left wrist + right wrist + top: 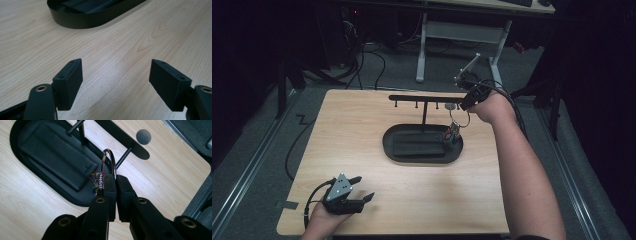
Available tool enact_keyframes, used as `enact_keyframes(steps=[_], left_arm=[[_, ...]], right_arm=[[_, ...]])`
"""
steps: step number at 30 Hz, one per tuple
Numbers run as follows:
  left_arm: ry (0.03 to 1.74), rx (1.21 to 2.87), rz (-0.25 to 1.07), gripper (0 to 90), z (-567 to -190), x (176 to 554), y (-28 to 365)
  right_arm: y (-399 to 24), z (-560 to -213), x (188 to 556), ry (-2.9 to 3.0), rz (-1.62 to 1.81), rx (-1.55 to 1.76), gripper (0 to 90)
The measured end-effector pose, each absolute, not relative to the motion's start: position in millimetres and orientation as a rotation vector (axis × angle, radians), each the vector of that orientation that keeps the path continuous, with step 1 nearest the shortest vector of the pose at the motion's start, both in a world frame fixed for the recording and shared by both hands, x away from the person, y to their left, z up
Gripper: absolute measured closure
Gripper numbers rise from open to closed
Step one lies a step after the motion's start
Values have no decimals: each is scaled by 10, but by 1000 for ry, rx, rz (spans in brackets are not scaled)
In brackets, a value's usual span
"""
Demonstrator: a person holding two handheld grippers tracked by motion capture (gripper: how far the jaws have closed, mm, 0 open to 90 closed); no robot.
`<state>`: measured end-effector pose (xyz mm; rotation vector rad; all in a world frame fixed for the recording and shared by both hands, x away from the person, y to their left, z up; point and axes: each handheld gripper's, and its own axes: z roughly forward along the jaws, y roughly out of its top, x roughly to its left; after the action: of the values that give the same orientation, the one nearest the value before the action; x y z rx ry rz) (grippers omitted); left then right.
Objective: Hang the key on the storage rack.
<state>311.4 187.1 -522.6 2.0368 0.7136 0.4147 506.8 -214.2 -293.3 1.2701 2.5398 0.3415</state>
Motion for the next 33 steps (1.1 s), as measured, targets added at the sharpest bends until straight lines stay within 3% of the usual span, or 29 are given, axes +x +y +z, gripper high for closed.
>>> enact_keyframes(steps=[33], left_arm=[[706, 2039, 407, 276, -5223, 3104, 1879]], right_arm=[[-2176, -3175, 5250, 2503, 367, 1313, 865]])
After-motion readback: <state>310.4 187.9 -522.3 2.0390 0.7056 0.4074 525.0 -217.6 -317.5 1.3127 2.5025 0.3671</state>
